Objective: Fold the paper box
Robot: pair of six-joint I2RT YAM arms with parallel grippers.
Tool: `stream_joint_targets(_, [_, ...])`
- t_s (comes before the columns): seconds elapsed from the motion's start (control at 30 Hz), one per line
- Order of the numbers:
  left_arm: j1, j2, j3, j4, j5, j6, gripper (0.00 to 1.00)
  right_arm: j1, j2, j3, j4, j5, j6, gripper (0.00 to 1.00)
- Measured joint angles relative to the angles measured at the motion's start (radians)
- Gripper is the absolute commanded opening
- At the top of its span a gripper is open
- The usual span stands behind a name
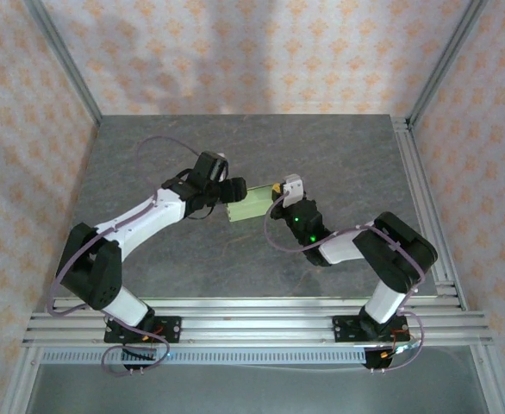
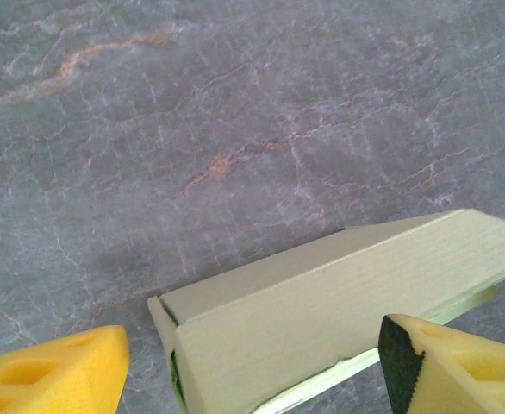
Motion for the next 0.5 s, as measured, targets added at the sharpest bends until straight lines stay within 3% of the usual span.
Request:
stream_joint_targets(0.4, [0.0, 0.0, -0.085, 0.077, 0.017, -0.077, 0.76, 0.004, 0.037, 0.0, 0.0, 0.006, 0.0, 0.0])
stream_joint_targets(0.5, [0.0, 0.0, -0.093, 0.089, 0.02, -0.085, 0.71, 0.004, 0.037, 0.0, -0.003, 0.006, 0.0, 0.06])
